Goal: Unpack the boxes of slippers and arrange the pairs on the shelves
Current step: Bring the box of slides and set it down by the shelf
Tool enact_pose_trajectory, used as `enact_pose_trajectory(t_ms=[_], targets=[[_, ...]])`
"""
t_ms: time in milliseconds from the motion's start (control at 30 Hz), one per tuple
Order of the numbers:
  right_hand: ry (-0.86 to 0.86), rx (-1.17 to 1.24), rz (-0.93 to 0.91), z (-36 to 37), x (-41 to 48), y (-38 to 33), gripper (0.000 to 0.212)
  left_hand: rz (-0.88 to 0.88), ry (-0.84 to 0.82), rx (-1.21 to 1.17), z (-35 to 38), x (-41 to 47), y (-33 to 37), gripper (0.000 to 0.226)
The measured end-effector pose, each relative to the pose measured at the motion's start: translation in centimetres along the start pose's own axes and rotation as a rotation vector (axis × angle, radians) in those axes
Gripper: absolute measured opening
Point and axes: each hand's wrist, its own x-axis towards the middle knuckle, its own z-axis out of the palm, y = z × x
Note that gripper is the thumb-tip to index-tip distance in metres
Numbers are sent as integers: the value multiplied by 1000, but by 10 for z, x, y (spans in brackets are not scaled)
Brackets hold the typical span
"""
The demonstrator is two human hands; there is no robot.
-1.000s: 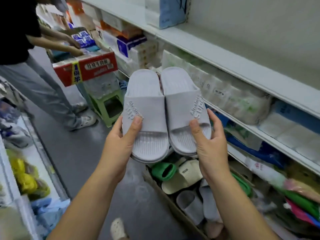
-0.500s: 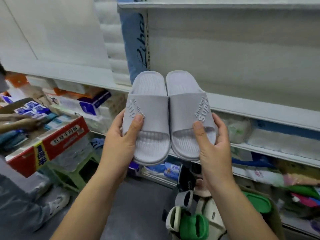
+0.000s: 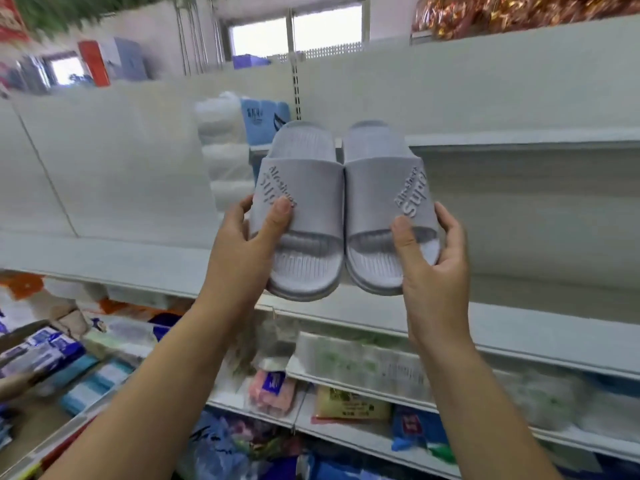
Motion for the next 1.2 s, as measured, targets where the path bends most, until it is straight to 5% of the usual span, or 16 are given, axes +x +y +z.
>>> enact_pose_trajectory(t_ms=[233,500,567,700,867,933,1067,1200], targets=[[-60,-156,-101,34,74,-10,61,34,-23,9,10,94,16,52],[-107,-229,37,62,144,-17,63,31,-5,146,34,194,10,44],[-21,-408,-6,74,153,-20,70,24,8,185,36,214,8,45],[191,-784,-164,100,172,-18,50,85,41,354,39,244,6,48],[253,-1112,-300,120,204,-2,67,292,44,560,28,273,-10,57],[199,-1085,-345,122,209,3,64,416,-57,456,19,270,-12,50],[96,-1134,-509,123,205,17,71,606,-371,535,4,259,-21,86],[26,-1311,-463,130,223,20,64,628,-395,684,5,282,-27,87]])
